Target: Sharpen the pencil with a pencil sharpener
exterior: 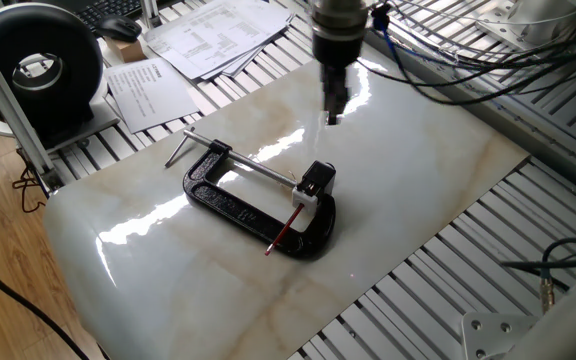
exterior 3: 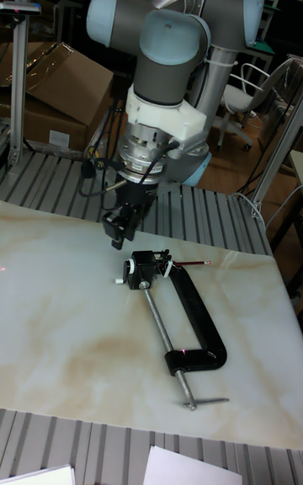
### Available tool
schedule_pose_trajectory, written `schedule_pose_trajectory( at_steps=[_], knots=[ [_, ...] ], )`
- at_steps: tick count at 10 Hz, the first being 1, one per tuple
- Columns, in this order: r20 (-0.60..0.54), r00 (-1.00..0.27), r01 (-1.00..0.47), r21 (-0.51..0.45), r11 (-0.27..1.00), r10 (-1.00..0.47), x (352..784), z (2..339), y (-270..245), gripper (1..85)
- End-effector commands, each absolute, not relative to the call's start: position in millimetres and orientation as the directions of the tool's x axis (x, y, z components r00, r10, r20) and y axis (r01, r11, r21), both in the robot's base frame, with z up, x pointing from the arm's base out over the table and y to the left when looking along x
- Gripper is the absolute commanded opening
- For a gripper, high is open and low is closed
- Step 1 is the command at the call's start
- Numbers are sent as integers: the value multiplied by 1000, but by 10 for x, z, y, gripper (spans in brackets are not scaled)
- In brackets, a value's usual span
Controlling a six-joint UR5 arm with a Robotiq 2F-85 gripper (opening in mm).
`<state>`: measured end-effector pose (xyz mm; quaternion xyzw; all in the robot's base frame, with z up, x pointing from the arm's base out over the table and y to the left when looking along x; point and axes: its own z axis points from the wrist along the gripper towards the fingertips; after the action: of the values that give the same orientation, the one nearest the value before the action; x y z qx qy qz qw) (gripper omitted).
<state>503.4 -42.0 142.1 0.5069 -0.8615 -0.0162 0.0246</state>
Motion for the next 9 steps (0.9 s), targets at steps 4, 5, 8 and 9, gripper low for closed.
schedule_pose_trajectory(
  at_steps=[4, 5, 8, 9],
  knots=[
    [-132, -211, -978, 28, 209, -969, 5161, 1410, -161, 477],
    [-140, -132, -991, 10, 132, -981, 5181, 1412, -147, 477],
    [-183, -135, -991, 38, 131, -974, 5135, 1367, -132, 487],
    [-152, -150, -988, 45, 145, -977, 5105, 1429, -201, 487]
  ],
)
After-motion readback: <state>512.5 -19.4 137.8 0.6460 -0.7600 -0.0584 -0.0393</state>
